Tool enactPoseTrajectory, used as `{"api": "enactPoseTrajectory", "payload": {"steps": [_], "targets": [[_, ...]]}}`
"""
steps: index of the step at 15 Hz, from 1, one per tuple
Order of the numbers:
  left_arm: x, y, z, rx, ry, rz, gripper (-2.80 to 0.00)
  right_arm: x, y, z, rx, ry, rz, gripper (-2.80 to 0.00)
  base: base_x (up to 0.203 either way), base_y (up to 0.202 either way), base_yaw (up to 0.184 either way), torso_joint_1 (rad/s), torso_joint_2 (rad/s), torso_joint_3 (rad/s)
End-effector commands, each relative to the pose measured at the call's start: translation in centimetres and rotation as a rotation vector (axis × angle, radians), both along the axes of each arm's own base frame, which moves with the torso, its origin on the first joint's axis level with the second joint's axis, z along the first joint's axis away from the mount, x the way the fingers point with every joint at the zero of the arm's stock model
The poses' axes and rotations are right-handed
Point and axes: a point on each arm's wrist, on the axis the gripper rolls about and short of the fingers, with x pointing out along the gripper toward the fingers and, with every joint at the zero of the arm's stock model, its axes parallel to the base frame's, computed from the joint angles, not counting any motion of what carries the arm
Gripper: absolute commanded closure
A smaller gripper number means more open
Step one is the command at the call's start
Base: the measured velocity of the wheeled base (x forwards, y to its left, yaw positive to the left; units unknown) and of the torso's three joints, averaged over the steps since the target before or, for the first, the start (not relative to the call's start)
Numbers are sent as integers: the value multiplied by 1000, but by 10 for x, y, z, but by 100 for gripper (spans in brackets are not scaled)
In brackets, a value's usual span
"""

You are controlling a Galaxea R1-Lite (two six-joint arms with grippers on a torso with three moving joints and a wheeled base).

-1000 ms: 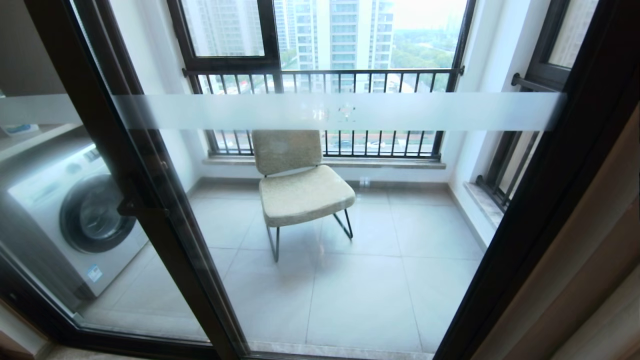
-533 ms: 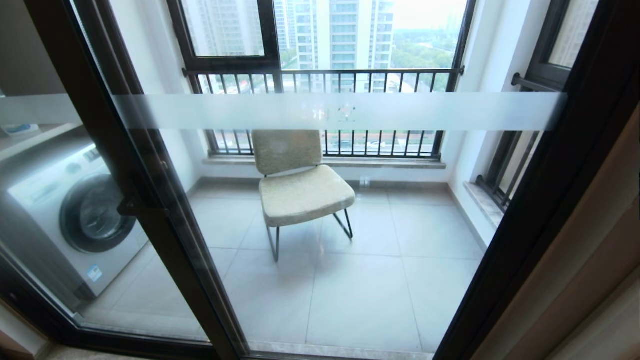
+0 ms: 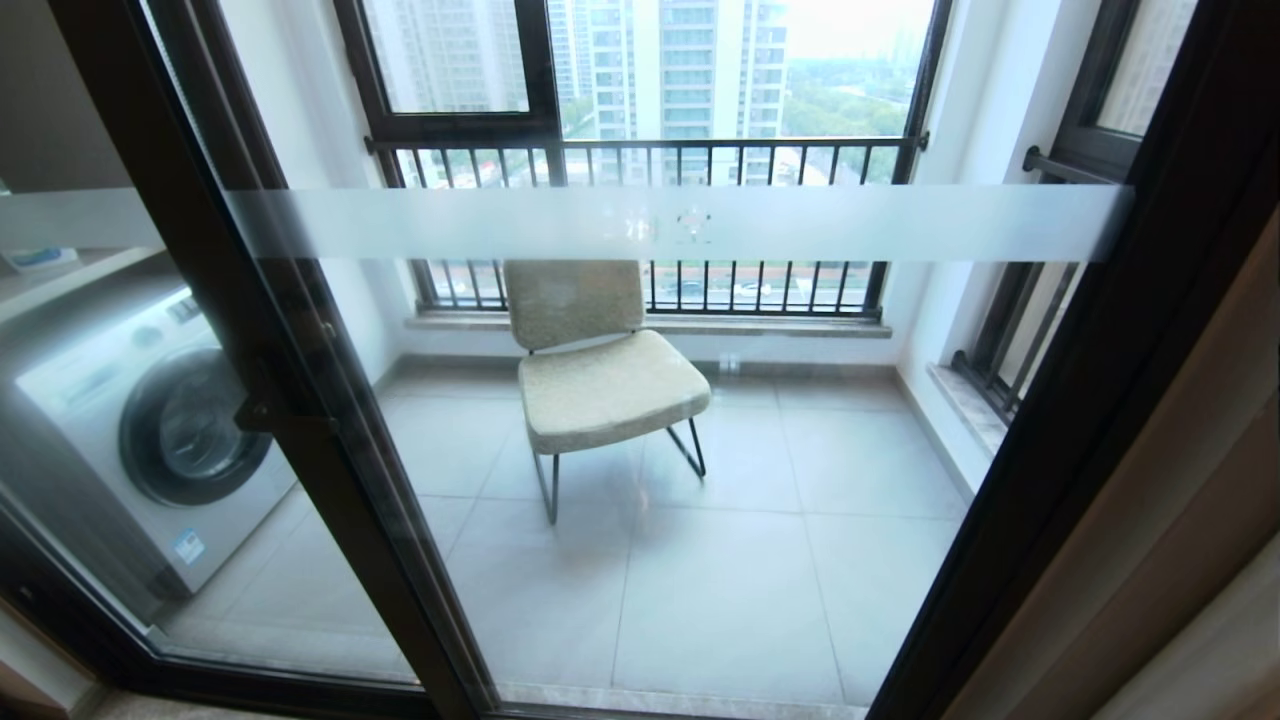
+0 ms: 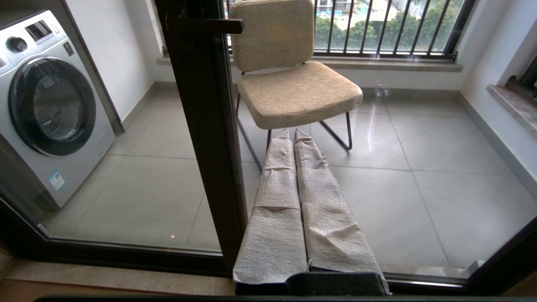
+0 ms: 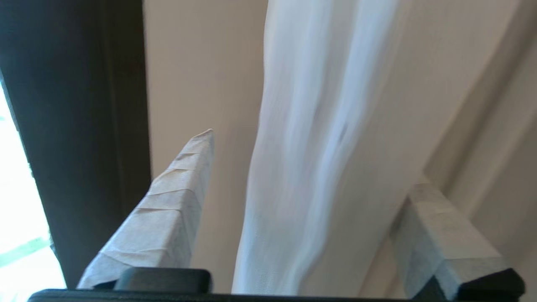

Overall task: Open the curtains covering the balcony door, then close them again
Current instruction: Pull the inner curtains open on both sides

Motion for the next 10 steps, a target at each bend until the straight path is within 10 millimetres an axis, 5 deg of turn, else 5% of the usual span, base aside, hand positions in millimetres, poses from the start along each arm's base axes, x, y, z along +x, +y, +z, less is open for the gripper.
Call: {"api": "enactPoseTrajectory", "payload": {"steps": [1, 5, 10], "targets": [[0, 0, 0, -1, -1, 1, 0, -26, 30, -8, -27, -17, -14, -280, 0, 0, 0, 0, 0, 0], [0, 0, 0, -1, -1, 1, 0, -50, 60, -34, -49, -30, -20, -280, 0, 0, 0, 0, 0, 0], [0, 0, 0, -1, -1, 1, 0, -50, 60, -40, -53, -31, -22, -280, 0, 0, 0, 0, 0, 0]]}}
